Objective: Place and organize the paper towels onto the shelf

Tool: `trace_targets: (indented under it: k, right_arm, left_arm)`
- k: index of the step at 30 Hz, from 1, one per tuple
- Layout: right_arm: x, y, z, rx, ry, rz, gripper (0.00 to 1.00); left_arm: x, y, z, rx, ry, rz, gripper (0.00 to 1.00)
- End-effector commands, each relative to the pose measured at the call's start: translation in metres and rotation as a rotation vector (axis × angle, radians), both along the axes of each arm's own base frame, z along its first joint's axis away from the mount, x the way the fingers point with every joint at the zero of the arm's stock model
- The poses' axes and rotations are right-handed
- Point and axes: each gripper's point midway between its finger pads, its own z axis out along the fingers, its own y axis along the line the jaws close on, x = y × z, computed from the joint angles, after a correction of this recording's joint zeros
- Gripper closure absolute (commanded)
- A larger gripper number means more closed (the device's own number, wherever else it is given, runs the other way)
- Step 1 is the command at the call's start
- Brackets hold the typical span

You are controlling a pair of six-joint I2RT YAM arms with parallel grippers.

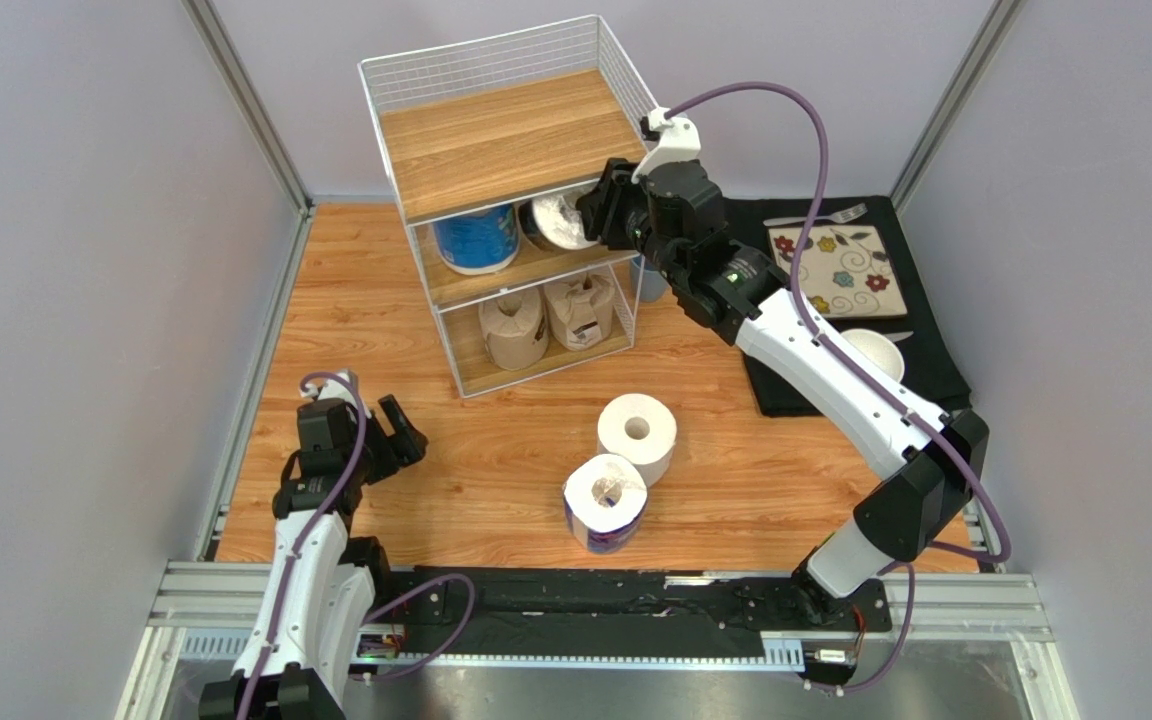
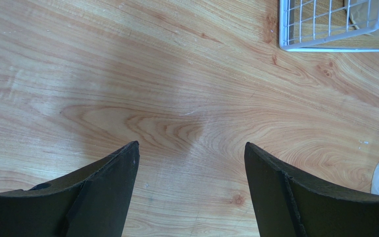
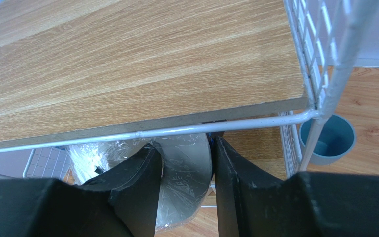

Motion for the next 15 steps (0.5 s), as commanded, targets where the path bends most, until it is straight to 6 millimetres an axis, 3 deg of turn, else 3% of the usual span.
trace_targets:
  k: [1,10,15]
  right_arm:
    - [-0.009,-0.008,0.043,0.069,-0.098,-0.010,0.63]
    - [-0.007,-0.007,0.032,0.045,-0.070,-0.018,0.59]
    - [-0.004,-0.004,0.028,0.039,-0.063,-0.010,0.48]
  left_arm:
    - [0.003,0.000,0.002,-0.006,-0.020,0.004,0.14]
    - [0.002,0.000,0.001,-0.007,-0.015,0.004,0.14]
    - [0.003,0.000,0.002,-0.007,-0.018,0.005,0.14]
